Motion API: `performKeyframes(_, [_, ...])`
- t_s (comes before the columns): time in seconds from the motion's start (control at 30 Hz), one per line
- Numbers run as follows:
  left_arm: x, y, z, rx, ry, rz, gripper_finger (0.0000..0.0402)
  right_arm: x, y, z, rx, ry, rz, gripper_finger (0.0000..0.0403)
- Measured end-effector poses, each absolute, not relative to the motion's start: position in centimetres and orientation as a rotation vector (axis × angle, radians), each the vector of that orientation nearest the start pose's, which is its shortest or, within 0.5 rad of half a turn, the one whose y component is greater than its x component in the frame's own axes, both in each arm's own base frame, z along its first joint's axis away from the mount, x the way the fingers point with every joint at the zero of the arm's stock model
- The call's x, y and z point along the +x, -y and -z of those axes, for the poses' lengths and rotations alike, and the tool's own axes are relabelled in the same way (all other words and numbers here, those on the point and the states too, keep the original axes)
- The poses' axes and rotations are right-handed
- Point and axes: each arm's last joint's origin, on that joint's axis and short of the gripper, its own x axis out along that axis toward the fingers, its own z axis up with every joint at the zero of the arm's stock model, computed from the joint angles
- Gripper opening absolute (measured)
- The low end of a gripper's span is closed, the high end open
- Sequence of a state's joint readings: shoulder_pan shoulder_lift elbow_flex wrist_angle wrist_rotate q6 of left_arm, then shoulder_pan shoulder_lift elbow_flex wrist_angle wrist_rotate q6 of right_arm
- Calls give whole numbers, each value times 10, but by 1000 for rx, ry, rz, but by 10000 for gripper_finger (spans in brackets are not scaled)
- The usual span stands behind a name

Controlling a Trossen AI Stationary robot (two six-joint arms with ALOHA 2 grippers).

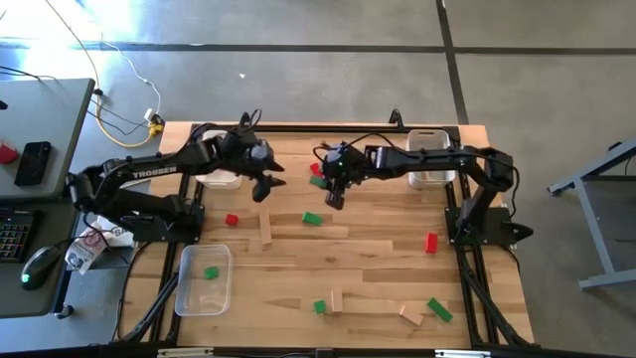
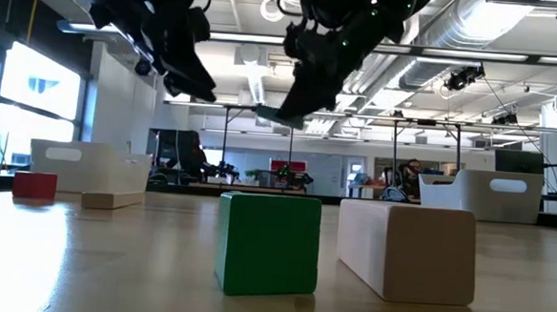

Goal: Sort & place blocks by color
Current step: Put the green block into the transparent bin

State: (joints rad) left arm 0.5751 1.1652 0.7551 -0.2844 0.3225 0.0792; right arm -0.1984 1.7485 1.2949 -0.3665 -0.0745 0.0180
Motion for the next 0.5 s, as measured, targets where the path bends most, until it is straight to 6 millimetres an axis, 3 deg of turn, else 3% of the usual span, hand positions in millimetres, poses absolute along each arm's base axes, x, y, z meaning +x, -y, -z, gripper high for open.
performKeyframes(0.2, [217,-106,-247,-143,-588,-136,212,378,56,-243,61,-759,5,78])
performKeyframes(0.5, [228,-90,-252,-93,-539,-79,212,384,48,-248,36,-689,-25,78])
